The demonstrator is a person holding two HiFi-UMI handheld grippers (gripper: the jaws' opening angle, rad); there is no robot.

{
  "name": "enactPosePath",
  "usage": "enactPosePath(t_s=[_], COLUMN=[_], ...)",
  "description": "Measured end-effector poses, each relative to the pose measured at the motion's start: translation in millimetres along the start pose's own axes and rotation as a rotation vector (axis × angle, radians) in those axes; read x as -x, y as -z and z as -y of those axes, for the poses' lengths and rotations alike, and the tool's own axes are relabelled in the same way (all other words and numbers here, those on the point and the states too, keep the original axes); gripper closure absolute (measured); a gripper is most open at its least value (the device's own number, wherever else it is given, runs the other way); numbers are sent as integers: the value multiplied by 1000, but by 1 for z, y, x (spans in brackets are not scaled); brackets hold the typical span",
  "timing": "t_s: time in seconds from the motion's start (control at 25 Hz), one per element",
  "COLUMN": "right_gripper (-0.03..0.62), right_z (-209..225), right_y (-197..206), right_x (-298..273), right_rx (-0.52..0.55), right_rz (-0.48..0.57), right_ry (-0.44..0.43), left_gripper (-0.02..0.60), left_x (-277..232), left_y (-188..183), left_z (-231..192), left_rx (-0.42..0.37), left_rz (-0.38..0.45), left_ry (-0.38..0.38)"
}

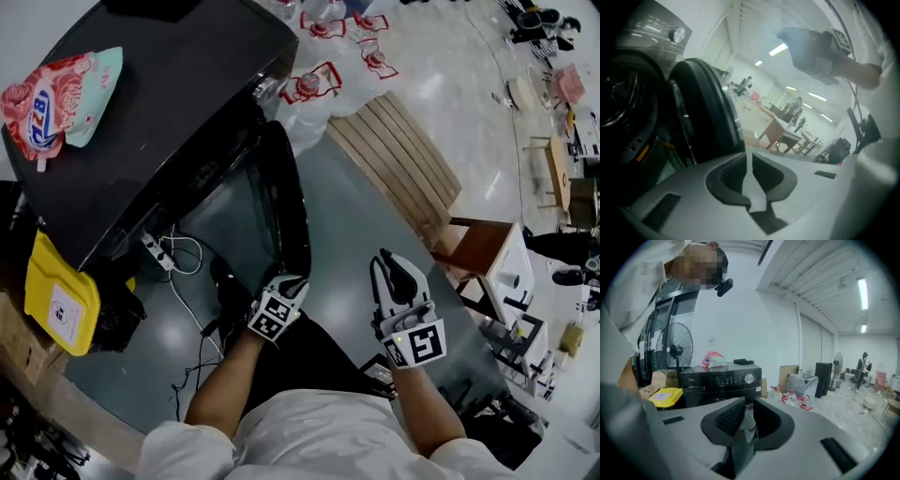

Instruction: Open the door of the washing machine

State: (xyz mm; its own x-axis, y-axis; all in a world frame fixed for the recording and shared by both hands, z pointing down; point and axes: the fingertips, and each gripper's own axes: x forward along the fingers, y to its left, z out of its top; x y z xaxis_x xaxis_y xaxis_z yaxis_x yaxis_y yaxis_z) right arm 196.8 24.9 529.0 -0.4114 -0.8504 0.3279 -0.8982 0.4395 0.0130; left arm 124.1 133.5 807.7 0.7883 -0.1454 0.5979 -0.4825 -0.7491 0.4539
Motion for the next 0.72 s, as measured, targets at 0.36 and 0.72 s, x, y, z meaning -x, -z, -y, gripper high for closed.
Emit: enactPosePath(t_s=[0.36,0.72], right_gripper=[526,528], right_z=[63,89], right_y=[-15,-72], right_x=[96,137], right_rx=[-61,-54], right_rz=[127,324], right_ry=[197,226], left_gripper=[531,535], left_x=[44,168], left_y=[-151,-255], left_z=[61,46], left_rx=[13,-101], left_rz=[312,506], left_ry=[129,-8])
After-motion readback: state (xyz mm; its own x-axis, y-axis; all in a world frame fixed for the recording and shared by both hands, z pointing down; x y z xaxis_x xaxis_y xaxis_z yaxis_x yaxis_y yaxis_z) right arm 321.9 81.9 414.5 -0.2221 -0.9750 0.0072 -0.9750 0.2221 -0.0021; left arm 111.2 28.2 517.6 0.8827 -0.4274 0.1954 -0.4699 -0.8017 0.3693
